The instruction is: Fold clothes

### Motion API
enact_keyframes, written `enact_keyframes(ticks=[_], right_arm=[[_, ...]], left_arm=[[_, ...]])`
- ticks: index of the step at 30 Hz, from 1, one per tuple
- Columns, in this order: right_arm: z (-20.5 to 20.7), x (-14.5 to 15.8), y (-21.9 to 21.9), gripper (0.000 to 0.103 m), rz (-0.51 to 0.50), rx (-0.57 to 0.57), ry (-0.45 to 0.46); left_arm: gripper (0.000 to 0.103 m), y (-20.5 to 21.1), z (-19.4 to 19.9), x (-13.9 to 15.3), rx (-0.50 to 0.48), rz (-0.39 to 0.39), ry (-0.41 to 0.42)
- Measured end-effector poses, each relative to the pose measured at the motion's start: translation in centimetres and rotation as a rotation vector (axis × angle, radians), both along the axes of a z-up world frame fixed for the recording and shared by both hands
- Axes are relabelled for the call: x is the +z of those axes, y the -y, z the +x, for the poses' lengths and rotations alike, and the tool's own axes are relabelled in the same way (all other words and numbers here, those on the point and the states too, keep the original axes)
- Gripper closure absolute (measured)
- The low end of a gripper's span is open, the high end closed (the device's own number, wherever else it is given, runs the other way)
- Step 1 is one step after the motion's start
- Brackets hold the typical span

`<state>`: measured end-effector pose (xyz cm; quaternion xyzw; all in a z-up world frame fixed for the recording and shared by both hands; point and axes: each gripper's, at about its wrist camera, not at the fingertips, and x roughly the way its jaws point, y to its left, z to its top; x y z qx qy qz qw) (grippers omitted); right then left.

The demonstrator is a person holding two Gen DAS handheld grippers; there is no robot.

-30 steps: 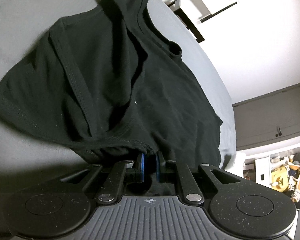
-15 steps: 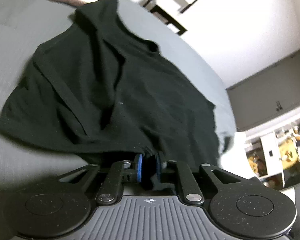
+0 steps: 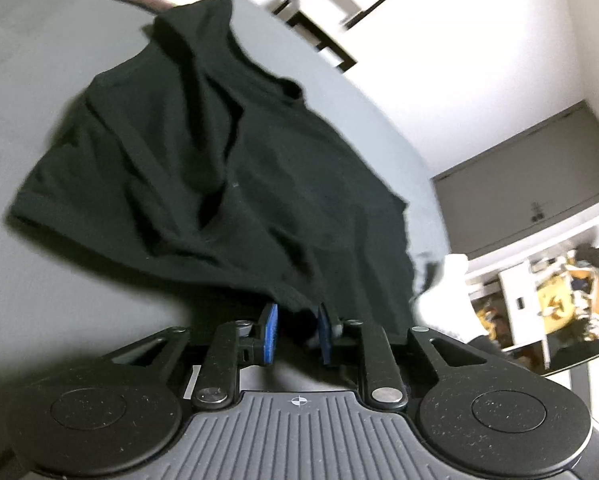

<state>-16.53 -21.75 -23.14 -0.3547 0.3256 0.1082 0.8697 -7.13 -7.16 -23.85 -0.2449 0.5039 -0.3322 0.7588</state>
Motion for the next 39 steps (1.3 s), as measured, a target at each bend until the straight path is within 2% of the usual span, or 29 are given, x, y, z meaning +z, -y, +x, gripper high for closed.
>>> enact_keyframes(ticks=[1, 2, 3, 5, 9, 13, 14, 15, 17, 18, 20, 22, 25, 26, 29, 34, 38, 39], right_arm=[[-0.2, 0.0, -0.1, 0.098, 0.004, -0.002, -0.001], [-0.5, 0.1, -0.2, 0.098, 0.007, -0.005, -0.003], [-0.7, 0.1, -0.3, 0.098, 0.011, -0.007, -0.004], [-0.8, 0.1, -0.3, 0.098, 0.019, -0.012, -0.006], [-1.0, 0.2, -0.3, 0.098, 0.036, -0.023, -0.010], [-1.2, 0.7, -0.2, 0.098, 0.071, -0.038, -0.007], [-1.3, 0.7, -0.1, 0.098, 0.076, -0.039, -0.006], [-1.5, 0.8, -0.2, 0.098, 0.075, -0.039, -0.005], [-1.7, 0.8, -0.1, 0.098, 0.079, -0.041, -0.006], [-1.8, 0.9, -0.1, 0.098, 0.081, -0.042, -0.007], [-1.7, 0.9, 0.0, 0.098, 0.086, -0.049, -0.005], [-1.6, 0.9, 0.2, 0.098, 0.091, -0.054, -0.008], [-1.7, 1.0, 0.3, 0.098, 0.095, -0.065, -0.009], [-1.7, 1.0, 0.4, 0.098, 0.095, -0.068, -0.010], [-1.8, 0.9, 0.5, 0.096, 0.095, -0.072, -0.021], [-2.3, -0.2, 0.2, 0.076, 0.028, -0.071, -0.102], [-3.3, -1.9, -0.6, 0.077, -0.102, -0.029, -0.144], [-3.5, -2.0, -0.8, 0.080, -0.113, -0.016, -0.152]], left_arm=[[0.080, -0.2, 0.0, 0.0, 0.014, -0.012, 0.004], [0.065, -0.4, 0.0, 0.0, 0.025, -0.019, 0.005], [0.037, -0.6, 0.1, 0.0, 0.032, -0.021, 0.005], [0.014, -0.8, -0.2, 0.1, 0.055, -0.010, 0.011], [0.014, -0.4, -0.5, -0.2, 0.014, -0.040, 0.002], [0.015, 0.4, -1.0, -0.2, -0.020, -0.045, 0.048], [0.019, 0.7, -1.2, -0.1, -0.025, -0.040, 0.072], [0.031, 1.2, -1.3, 0.0, -0.030, -0.040, 0.089], [0.046, 1.9, -1.3, 0.0, -0.033, -0.041, 0.103], [0.052, 2.2, -1.3, 0.0, -0.034, -0.042, 0.108], [0.055, 2.7, -1.4, -0.1, -0.053, -0.028, 0.115], [0.066, 3.1, -1.4, -0.3, -0.060, -0.002, 0.125], [0.085, 3.6, -1.5, -0.7, -0.061, 0.016, 0.113], [0.095, 3.6, -1.4, -0.8, -0.062, 0.022, 0.104], [0.095, 3.3, -1.3, -1.1, -0.046, 0.022, 0.066], [0.095, 2.5, -1.4, -0.6, -0.025, 0.082, 0.041], [0.095, 1.7, -1.5, -0.8, -0.006, 0.107, 0.006], [0.095, 1.6, -1.5, -0.9, -0.002, 0.114, -0.005]])
